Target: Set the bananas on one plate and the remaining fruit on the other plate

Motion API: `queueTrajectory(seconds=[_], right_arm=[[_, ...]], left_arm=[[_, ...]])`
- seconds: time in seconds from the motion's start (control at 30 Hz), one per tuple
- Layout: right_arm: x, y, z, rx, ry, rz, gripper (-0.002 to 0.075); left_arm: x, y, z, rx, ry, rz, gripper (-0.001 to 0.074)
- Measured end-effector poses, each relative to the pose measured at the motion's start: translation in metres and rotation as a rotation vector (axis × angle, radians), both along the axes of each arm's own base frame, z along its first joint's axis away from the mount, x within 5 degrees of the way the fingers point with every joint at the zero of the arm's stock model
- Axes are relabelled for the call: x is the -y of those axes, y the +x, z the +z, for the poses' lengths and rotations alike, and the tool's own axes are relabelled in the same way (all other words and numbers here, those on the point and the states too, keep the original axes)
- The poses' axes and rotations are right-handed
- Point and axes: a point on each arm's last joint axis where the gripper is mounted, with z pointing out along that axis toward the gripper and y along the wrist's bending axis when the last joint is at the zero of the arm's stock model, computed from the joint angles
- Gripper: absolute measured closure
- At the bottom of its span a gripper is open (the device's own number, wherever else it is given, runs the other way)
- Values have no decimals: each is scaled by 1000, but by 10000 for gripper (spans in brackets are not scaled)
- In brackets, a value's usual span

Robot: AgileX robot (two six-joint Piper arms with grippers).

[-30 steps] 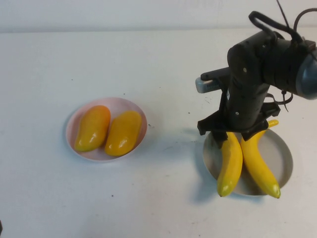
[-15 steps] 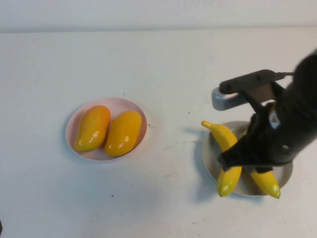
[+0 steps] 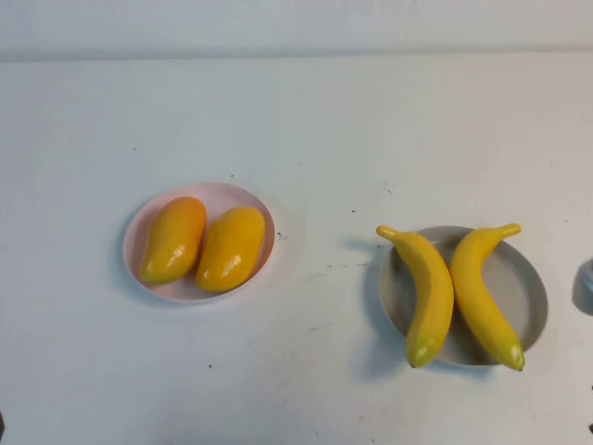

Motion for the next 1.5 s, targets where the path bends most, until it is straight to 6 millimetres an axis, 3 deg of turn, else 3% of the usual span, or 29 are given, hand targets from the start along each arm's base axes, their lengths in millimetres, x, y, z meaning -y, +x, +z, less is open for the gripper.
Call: queueTrajectory(seconds=[0.47, 0.6, 0.8, 0.93, 1.17, 1.5], right_arm=[[38, -35, 20, 176, 86, -51, 741], [44, -36, 17, 283, 156, -70, 741], [67, -28, -31, 582, 314, -294, 741], [84, -43, -63, 732, 335, -406, 743], [95, -71, -91, 942, 373, -477, 743], [92, -68, -129, 1056, 427, -437, 743]], left_arm=[[0, 0, 0, 0, 0, 0, 733], [0, 0, 0, 0, 0, 0, 733], [0, 0, 0, 0, 0, 0, 733], [0, 0, 0, 0, 0, 0, 733], [0, 0, 0, 0, 0, 0, 733], [0, 0, 0, 2, 0, 0, 733]])
